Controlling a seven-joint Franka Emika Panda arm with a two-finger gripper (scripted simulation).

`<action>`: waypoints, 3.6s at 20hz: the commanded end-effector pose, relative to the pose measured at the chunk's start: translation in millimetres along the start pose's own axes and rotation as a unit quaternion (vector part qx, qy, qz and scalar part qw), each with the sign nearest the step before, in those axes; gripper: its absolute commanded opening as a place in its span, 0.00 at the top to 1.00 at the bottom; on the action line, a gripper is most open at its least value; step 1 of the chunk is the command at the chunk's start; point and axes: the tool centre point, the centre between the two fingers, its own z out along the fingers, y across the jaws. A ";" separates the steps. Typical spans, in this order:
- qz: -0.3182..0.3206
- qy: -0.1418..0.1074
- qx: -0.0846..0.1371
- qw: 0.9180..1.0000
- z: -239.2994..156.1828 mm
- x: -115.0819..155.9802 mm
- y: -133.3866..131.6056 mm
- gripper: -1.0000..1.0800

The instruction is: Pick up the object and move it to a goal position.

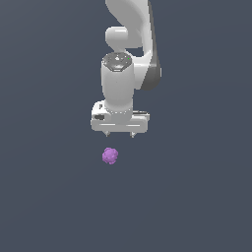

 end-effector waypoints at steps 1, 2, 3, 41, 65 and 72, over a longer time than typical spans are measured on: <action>0.000 0.000 0.000 1.000 0.0 0.0 0.0 0.04; 0.000 0.000 0.000 1.000 -0.2 0.0 -0.4 0.04; -0.002 0.000 0.001 1.000 -0.8 0.1 -1.8 0.04; 0.137 -0.026 0.003 0.990 94.4 15.6 50.4 0.04; 0.139 -0.025 0.002 0.990 145.5 13.5 50.5 1.00; 0.139 -0.025 0.002 0.990 143.3 12.8 49.3 1.00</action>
